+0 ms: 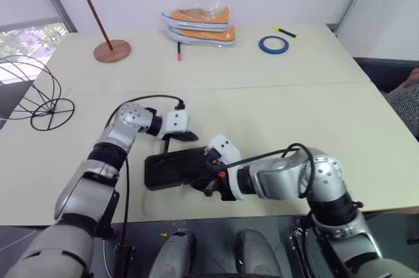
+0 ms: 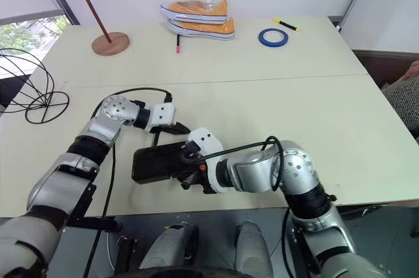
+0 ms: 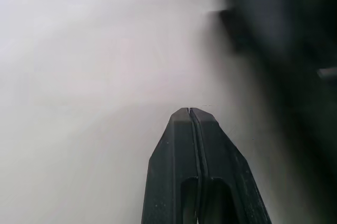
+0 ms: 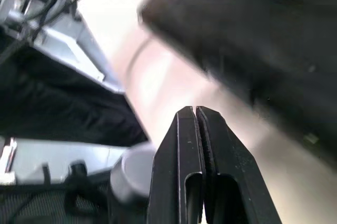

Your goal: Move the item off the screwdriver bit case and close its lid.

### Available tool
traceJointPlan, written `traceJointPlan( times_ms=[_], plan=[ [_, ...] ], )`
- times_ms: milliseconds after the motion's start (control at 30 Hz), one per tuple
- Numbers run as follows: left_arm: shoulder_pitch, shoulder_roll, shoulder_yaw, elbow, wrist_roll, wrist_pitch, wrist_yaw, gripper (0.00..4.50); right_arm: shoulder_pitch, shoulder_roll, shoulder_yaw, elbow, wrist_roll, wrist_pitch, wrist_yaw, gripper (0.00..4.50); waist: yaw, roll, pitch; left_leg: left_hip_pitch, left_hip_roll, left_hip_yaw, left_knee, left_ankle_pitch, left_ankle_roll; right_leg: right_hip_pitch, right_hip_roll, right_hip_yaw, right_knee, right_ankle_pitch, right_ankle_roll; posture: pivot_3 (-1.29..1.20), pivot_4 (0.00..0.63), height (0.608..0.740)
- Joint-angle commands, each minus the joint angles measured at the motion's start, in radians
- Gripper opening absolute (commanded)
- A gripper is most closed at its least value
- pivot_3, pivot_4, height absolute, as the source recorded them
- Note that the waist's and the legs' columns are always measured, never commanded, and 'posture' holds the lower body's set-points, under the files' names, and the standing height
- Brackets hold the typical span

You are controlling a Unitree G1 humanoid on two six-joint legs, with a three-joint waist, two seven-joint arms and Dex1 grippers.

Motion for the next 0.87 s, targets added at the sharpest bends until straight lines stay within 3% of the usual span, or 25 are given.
traceJointPlan(
  times_ms=[33,67,200,400,533,667,867],
  plan=[
    [-0.031,0.031,0.084,0.014,-0.043,0.019,0.069,0.00,-0.093,-0.125,-0.087,-0.072,-0.043,-0.024,0.212,0.05,-0.005,-0.003,0.002,-0.004,0.000,0.000,0.000,0.000,0.000,-0.004,0.000,0.000,0.000,0.000,0.000,0.00,0.150,0.740],
    [0.015,0.048,0.118,-0.107,-0.064,0.104,0.079,0.00,-0.117,-0.173,-0.099,-0.074,-0.102,-0.045,0.277,0.05,-0.007,-0.004,0.003,-0.006,0.000,0.000,0.000,0.000,0.000,-0.006,0.000,0.000,0.000,0.003,-0.004,0.00,0.150,0.740],
    [0.055,0.071,0.194,-0.210,-0.171,0.217,0.043,0.00,-0.155,-0.317,-0.083,-0.074,-0.330,-0.166,0.501,0.05,-0.006,-0.006,0.004,-0.009,0.000,0.001,0.000,-0.001,0.001,-0.010,0.001,0.001,0.001,0.003,-0.004,0.00,0.150,0.740],
    [0.307,0.147,0.295,-0.727,-0.361,0.576,0.051,0.00,-0.077,-0.472,-0.078,-0.107,-0.659,-0.467,0.800,0.05,-0.006,-0.007,0.005,-0.015,0.000,0.002,0.001,-0.001,0.002,-0.016,0.000,0.002,0.000,0.003,-0.004,0.00,0.150,0.740],
    [0.554,0.242,0.396,-1.122,-0.533,0.883,0.092,0.00,0.014,-0.565,-0.121,-0.097,-0.757,-0.570,0.946,0.05,-0.007,-0.007,0.006,-0.018,0.001,0.002,0.001,-0.001,0.002,-0.019,-0.001,0.003,0.000,0.003,-0.004,0.00,0.150,0.740],
    [0.682,0.298,0.505,-1.250,-0.646,1.042,0.139,0.00,0.056,-0.595,-0.171,-0.071,-0.820,-0.627,1.021,0.05,0.003,-0.007,0.006,-0.018,0.001,0.002,0.001,-0.001,0.002,-0.019,-0.001,0.002,0.000,0.003,-0.005,0.00,0.150,0.740],
    [0.862,0.370,0.618,-1.397,-0.759,1.134,0.141,0.00,0.102,-0.596,-0.213,-0.060,-0.876,-0.661,1.079,0.05,0.003,-0.007,0.006,-0.018,0.002,0.003,0.001,-0.001,0.002,-0.018,-0.001,0.003,-0.001,0.003,-0.005,0.00,0.150,0.740]
  ],
)
